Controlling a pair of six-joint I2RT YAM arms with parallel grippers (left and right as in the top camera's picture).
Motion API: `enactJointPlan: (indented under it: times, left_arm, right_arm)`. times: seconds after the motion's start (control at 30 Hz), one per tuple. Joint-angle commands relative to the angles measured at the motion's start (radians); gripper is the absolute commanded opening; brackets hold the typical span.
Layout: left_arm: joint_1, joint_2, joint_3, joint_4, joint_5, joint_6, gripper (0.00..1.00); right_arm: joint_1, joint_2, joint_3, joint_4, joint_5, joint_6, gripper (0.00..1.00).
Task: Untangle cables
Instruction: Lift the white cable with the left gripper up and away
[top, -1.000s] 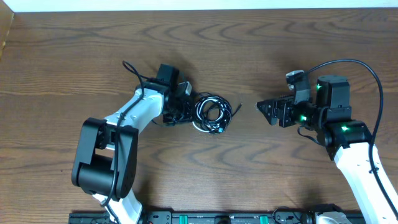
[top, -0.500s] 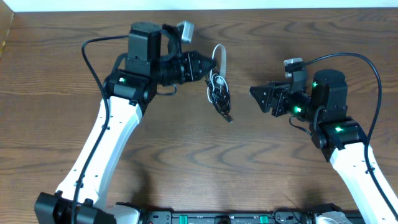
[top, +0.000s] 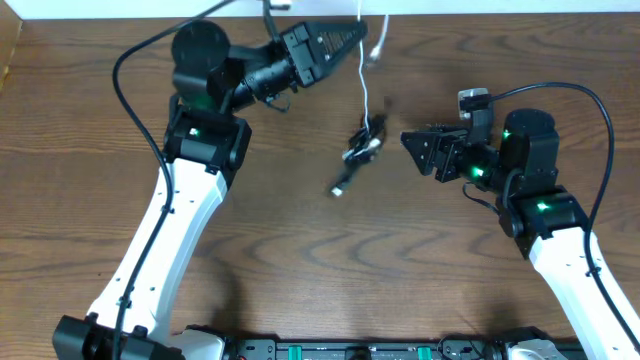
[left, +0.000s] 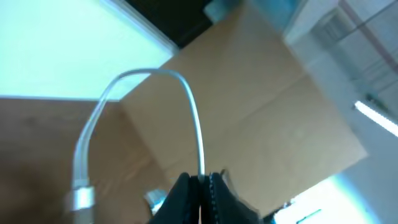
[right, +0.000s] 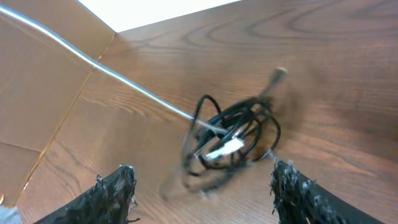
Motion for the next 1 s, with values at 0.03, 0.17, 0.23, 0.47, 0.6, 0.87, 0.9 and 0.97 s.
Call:
enactJointPlan:
  times: [0.03, 0.17, 0.23, 0.47, 0.6, 0.87, 0.9, 0.97]
  left_arm:
    - [0.000, -0.026, 0.052, 0.053, -0.074, -0.133, 0.07]
    - [0.000, -0.026, 0.082, 0.053, -0.103, -0.134, 0.07]
    - [0.000, -0.026, 0.094, 0.053, -0.110, -0.133, 0.07]
    - [0.000, -0.026, 0.138, 0.053, -0.149, -0.141, 0.07]
    - [0.000, -0.026, 0.197, 0.053, -0.190, -0.140, 0.07]
    - [0.000, -0.026, 0.222, 0.053, -0.207, -0.140, 0.07]
    - [0.000, -0.026, 0.222, 0.053, -0.208, -0.141, 0.07]
    - [0.000, -0.026, 0.222, 0.053, -0.207, -0.141, 0.07]
  right_arm:
    - [0.029, 0.017, 0.014, 0.014, -0.001, 0.009, 0.68]
    - [0.053, 0.050, 0.014, 0.018, 0.002, 0.029, 0.66]
    - [0.066, 0.074, 0.014, 0.026, 0.001, 0.043, 0.64]
    - [0.101, 0.159, 0.014, 0.079, 0.000, 0.082, 0.63]
    - [0.110, 0.168, 0.014, 0.108, -0.003, 0.092, 0.63]
    - [0.132, 0.173, 0.014, 0.108, 0.020, 0.098, 0.63]
    - [0.138, 0.178, 0.014, 0.108, 0.037, 0.098, 0.63]
    - [0.154, 0.197, 0.014, 0.109, 0.061, 0.098, 0.63]
